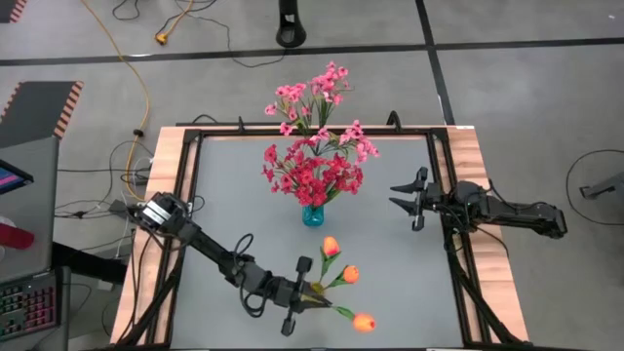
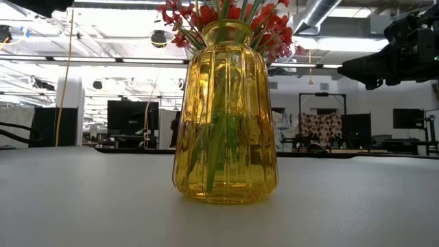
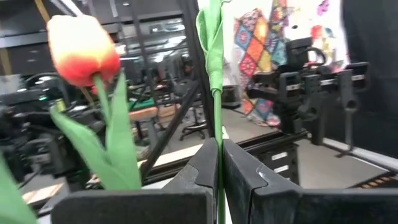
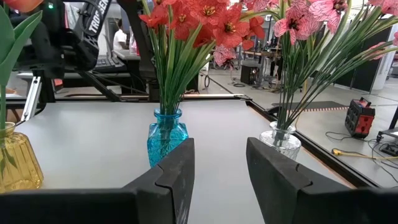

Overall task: Sort flowers into vase by color
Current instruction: Put the orange flower into the yellow vase, then return to Home Position

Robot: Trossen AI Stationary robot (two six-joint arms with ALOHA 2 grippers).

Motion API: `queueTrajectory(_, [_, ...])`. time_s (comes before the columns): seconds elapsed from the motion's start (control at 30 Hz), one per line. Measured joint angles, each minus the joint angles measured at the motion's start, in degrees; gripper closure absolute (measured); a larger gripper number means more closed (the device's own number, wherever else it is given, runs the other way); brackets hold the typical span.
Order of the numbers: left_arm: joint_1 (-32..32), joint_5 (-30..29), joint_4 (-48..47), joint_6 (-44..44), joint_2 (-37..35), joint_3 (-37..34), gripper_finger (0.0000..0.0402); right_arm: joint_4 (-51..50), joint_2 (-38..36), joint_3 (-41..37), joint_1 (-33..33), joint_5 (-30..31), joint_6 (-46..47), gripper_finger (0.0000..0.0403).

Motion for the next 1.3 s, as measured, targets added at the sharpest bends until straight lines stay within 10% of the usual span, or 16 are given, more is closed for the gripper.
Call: queueTrajectory(1.3, [-7.84, -27.44, -11.63, 4.98, -9.90, 0.00, 0.0319, 0.02, 0.01, -0.01, 0.02, -0.02, 0.00, 0.0232])
